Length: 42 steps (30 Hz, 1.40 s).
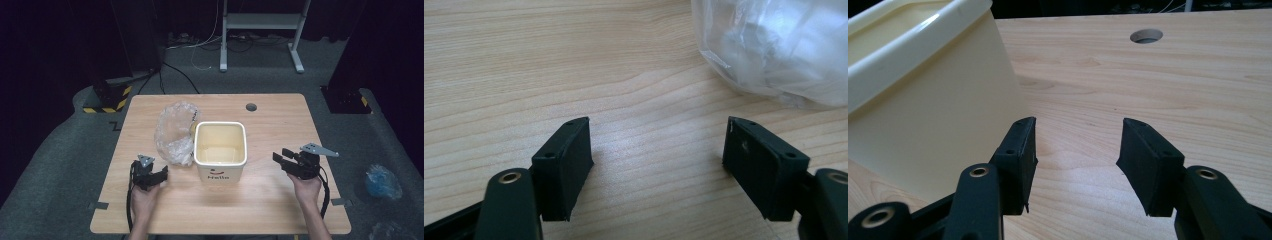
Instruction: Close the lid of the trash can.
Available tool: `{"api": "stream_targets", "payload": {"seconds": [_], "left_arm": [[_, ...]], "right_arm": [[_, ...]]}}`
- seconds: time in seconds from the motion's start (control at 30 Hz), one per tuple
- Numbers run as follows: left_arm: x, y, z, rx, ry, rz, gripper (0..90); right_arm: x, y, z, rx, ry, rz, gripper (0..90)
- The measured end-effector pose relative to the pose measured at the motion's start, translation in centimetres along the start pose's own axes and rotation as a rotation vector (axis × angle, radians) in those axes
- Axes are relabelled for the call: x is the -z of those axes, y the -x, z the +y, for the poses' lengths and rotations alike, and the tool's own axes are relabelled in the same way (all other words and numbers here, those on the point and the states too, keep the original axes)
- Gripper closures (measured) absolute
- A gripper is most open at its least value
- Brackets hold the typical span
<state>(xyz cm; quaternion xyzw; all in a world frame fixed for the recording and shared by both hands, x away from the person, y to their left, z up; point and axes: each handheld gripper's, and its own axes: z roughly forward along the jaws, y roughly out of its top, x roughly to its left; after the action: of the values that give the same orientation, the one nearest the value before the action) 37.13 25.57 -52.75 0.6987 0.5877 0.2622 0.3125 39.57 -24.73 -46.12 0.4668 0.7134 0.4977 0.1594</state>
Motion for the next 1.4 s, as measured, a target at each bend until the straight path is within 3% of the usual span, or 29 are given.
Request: {"api": "stream_targets", "payload": {"seconds": [0.73,1.4], "left_arm": [[0.0,0.0,0.0,0.000,0.000,0.000,27.7],[0.0,0.0,0.0,0.000,0.000,0.000,27.7]], "right_arm": [[-2.0,-0.2,-2.4,0.010,-0.064,-0.036,49.0],[-4.3,-0.4,-3.9,0.075,-0.149,-0.111,48.9]]}}
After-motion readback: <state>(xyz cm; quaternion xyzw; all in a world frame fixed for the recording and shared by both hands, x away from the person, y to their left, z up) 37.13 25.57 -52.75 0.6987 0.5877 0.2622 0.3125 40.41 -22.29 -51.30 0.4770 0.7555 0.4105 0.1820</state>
